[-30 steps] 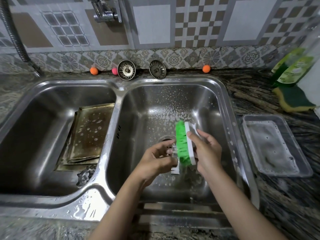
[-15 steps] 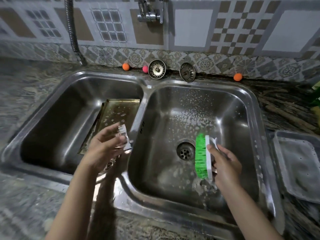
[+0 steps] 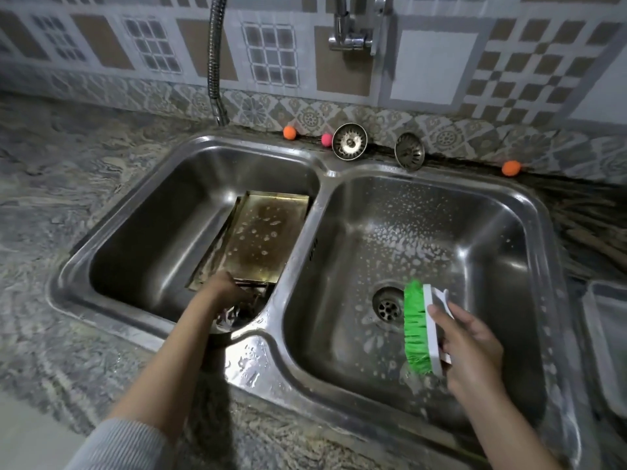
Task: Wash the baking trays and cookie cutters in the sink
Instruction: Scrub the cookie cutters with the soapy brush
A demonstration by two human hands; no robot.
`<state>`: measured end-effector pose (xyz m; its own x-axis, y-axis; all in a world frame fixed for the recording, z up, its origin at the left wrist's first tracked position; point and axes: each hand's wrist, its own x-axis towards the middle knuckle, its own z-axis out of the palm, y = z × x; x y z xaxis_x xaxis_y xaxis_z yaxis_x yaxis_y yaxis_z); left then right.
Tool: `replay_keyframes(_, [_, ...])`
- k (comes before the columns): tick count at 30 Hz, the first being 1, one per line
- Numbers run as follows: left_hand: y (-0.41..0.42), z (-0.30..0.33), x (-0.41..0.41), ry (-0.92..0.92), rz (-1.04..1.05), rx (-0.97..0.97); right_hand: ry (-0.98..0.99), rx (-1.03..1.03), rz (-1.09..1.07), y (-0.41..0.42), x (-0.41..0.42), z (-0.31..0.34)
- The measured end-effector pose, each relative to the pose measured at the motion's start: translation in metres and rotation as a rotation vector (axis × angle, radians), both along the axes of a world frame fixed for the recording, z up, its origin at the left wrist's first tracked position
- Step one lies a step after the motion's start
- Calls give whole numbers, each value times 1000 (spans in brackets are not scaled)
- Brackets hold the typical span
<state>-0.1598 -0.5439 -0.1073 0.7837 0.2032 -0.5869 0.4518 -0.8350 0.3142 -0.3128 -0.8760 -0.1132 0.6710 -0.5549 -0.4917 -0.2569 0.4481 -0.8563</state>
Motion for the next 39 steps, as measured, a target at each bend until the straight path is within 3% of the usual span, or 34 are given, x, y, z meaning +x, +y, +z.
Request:
replay_keyframes(2, [-7,13,-4,-208,35,-8,-12,10,-31,-7,-2,2])
replay_keyframes(4, [-28,32,-16,-463,107,-111,-23,17,-80,-16,-3,6])
replay_keyframes(6, [-63,51,-33,-594,114,-246,-33,0,-112,-27,-3,8])
replay_keyframes(8, [-106,57,-51,-565,41,-396,-50,-29,-131,-39,-5,8])
replay_keyframes(10, [-151,46,-67,-474,-187,-406,-58,-60,-171,-49,-7,8])
replay_keyframes(15, [-244,-14,-99,-137,-793,-289,-71,-110,-222,-64,-16,15])
replay_keyframes(19, [-276,-43,-103,-93,-1253,-130,-74,-148,-264,-65,-23,24])
replay_keyframes(23, [-287,-61,-102,-89,-1482,15,-72,-172,-255,-62,-31,34])
replay_keyframes(28, [-290,-69,-100,-153,-1520,-31,-88,-196,-234,-72,-41,54])
replay_keyframes(30, [-289,-71,-95,-146,-1492,-133,-112,-207,-237,-82,-47,68])
replay_keyframes(35, [-282,-63,-84,-184,-1192,-513,-131,-430,-285,-122,-65,100])
replay_keyframes(39, [-281,-42,-88,-80,-884,-807,-27,-677,-225,-157,-73,105])
